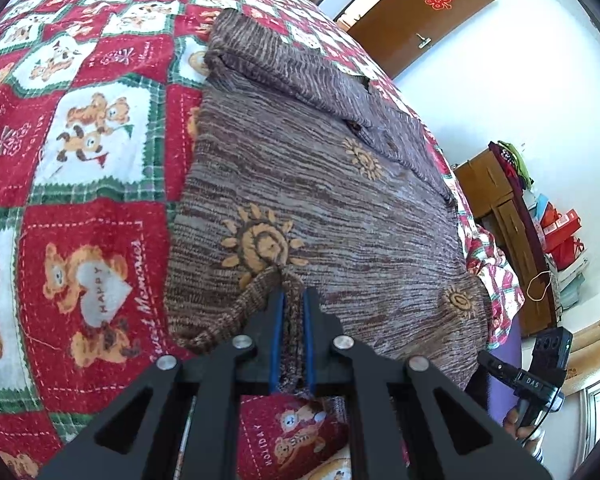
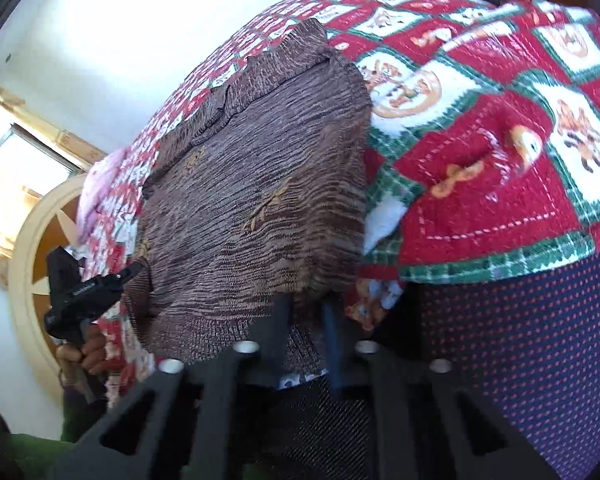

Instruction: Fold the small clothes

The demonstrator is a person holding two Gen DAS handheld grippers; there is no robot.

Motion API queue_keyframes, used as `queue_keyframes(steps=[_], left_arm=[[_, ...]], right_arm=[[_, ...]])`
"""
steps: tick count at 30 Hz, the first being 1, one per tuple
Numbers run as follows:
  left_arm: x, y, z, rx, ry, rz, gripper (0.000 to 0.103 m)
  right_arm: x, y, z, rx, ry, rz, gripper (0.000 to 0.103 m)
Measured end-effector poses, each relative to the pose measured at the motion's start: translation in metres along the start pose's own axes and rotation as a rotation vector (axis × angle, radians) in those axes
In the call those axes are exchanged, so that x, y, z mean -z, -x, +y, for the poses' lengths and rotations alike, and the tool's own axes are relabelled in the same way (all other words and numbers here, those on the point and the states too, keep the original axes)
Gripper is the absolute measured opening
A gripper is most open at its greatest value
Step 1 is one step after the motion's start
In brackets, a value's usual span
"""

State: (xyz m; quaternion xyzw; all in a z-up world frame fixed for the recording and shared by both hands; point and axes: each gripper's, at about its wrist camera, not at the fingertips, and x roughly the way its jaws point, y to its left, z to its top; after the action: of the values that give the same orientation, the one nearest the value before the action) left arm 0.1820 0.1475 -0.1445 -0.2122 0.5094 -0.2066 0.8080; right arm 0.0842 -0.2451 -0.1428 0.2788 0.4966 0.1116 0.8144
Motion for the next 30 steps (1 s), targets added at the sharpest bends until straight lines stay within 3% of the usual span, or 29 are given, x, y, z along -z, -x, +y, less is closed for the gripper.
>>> queue_keyframes(steps=[4, 9, 12, 16, 18, 19, 22, 23, 24, 25, 26, 30], left_arm=[[-0.006, 0.008, -0.004, 0.035, 0.010, -0.006, 0.009], [-0.025, 0.026, -0.011, 0.057, 0.007, -0.053, 0.005], [-0.044, 0.028, -0.015, 0.017, -0.011, -0.084, 0.005], [-0.082, 0.014, -0.006, -0.051, 0.019, -0.098, 0.005], [-0.092, 0.011, -0.008, -0.127, -0.011, -0.103, 0.005], [-0.094, 0.012, -0.018, -0.193, -0.100, -0.111, 0.005], [-0.081, 0.016, -0.035, -0.256, -0.339, -0.081, 0.014], [-0.070, 0.019, -0.039, -0.278, -0.436, -0.065, 0.029], [-0.061, 0.020, -0.041, -0.300, -0.503, -0.055, 0.052], [-0.051, 0.021, -0.043, -0.330, -0.580, -0.049, 0.060], [-0.040, 0.023, -0.044, -0.354, -0.663, -0.045, 0.067], [-0.024, 0.020, -0.051, -0.261, -0.787, 0.027, 0.067]], right_arm=[[-0.012, 0.003, 0.000, -0.075, -0.018, 0.042, 0.008], [-0.046, 0.017, 0.003, -0.275, -0.061, 0.051, 0.008], [-0.080, 0.013, 0.001, -0.347, -0.106, 0.024, 0.008], [-0.133, -0.012, -0.016, -0.378, -0.199, -0.040, 0.004], [-0.152, -0.026, -0.025, -0.320, -0.236, -0.068, 0.004], [-0.157, -0.029, -0.023, -0.249, -0.209, -0.085, 0.008], [-0.154, -0.028, -0.004, -0.259, -0.106, -0.069, 0.008], [-0.149, -0.027, 0.003, -0.247, -0.068, -0.057, 0.018], [-0.145, -0.026, 0.007, -0.228, -0.039, -0.055, 0.027], [-0.139, -0.023, 0.012, -0.203, -0.007, -0.061, 0.049], [-0.131, -0.019, 0.016, -0.181, 0.026, -0.072, 0.065], [-0.115, -0.011, 0.015, -0.176, 0.068, -0.039, 0.066]])
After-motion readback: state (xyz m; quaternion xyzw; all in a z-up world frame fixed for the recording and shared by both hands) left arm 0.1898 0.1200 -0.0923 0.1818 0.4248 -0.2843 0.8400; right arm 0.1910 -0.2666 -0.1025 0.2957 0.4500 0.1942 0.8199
